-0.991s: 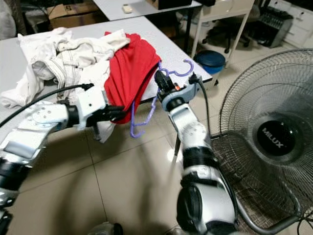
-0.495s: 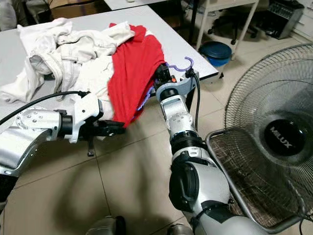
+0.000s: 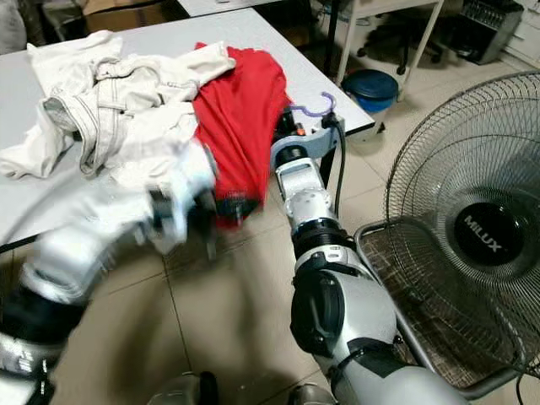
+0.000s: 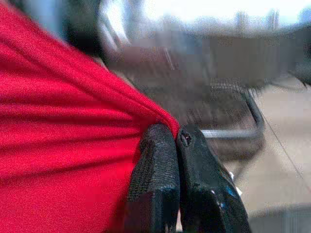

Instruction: Hang hanger

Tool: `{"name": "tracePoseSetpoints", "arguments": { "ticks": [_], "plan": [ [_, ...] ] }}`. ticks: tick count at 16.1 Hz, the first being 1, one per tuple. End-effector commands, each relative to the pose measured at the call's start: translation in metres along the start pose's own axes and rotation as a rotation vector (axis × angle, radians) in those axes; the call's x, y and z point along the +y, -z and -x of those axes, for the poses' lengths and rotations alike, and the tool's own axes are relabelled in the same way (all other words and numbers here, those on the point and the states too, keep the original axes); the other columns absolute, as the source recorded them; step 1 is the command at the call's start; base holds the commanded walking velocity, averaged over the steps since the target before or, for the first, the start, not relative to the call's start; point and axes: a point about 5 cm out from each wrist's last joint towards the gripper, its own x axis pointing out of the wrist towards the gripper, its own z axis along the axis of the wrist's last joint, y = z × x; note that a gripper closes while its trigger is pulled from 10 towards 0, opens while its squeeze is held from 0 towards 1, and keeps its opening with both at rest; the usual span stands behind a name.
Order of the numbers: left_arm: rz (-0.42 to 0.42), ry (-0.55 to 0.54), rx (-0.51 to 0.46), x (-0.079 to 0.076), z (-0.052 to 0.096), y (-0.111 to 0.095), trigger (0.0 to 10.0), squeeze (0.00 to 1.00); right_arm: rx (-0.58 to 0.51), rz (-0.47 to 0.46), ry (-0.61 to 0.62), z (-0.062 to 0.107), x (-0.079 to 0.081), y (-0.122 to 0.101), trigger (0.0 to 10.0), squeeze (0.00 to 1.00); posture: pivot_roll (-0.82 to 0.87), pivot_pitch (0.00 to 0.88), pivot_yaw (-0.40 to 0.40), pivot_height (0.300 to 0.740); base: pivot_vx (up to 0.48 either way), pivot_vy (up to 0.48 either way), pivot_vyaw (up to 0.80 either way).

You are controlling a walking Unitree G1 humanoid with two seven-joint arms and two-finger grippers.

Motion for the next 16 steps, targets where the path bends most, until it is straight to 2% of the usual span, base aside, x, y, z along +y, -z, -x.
{"name": "tracePoseSetpoints", "arguments": {
  "ticks": [1,2,5,8,10,12,16],
  "plan": [
    [-0.053,-0.027,0.012,0.001,-0.003,-0.002,10.0,0.27,-0.009,-0.011,-0.033,-0.003,0.007,-0.004,10.0,0.00,0.00,0.083,0.053,0.740,0.000,0.000,0.00],
    [-0.054,-0.052,0.007,0.002,-0.004,-0.001,10.0,1.00,-0.022,-0.005,-0.031,-0.002,0.005,-0.011,10.0,0.00,-0.01,0.074,0.050,0.740,0.000,0.000,0.00],
    [-0.082,-0.029,-0.035,-0.001,0.000,-0.005,10.0,1.00,-0.056,-0.049,-0.024,-0.001,0.000,-0.027,10.0,0.00,-0.01,0.056,0.038,0.740,0.000,0.000,0.00],
    [-0.119,-0.063,-0.013,-0.003,0.003,0.001,10.0,1.00,-0.051,-0.034,-0.035,-0.002,0.002,-0.032,10.0,0.00,-0.01,0.045,0.034,0.740,0.000,0.000,0.00],
    [-0.070,-0.028,-0.010,-0.011,0.012,0.006,10.0,1.00,-0.053,-0.026,-0.040,-0.003,0.004,-0.035,10.0,0.00,-0.02,0.039,0.032,0.740,0.000,0.000,0.00],
    [-0.043,0.006,-0.009,-0.016,0.018,0.008,10.0,1.00,-0.054,-0.020,-0.042,-0.003,0.004,-0.037,10.0,0.00,-0.01,0.038,0.031,0.740,0.000,0.000,0.80],
    [0.044,-0.072,-0.069,-0.009,0.038,0.009,10.0,1.00,-0.060,-0.040,-0.069,-0.004,0.007,-0.042,10.0,0.00,-0.01,0.038,0.031,0.740,0.000,0.000,0.80]
  ]
}}
